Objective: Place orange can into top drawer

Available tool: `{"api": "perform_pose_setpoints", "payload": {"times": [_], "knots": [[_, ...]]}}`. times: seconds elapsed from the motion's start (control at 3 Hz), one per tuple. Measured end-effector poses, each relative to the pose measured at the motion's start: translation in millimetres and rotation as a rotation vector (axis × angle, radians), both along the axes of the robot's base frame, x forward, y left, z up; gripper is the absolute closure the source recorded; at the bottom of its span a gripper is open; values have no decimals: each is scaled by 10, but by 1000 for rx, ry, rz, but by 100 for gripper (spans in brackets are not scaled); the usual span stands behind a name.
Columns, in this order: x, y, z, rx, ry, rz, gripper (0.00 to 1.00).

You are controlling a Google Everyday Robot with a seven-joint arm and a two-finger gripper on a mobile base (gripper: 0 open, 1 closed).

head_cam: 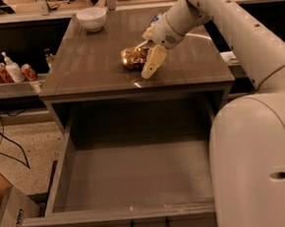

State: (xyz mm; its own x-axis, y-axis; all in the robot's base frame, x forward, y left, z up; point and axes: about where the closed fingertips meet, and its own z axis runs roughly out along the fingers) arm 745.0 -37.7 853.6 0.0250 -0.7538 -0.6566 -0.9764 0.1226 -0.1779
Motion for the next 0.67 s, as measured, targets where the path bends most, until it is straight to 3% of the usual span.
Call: {"api": "perform_pose_setpoints", "payload": {"times": [0.33, 0.67], "knots": [[46, 19, -55, 0, 15, -5, 16], [51, 32, -75, -4, 20, -3, 40]]}}
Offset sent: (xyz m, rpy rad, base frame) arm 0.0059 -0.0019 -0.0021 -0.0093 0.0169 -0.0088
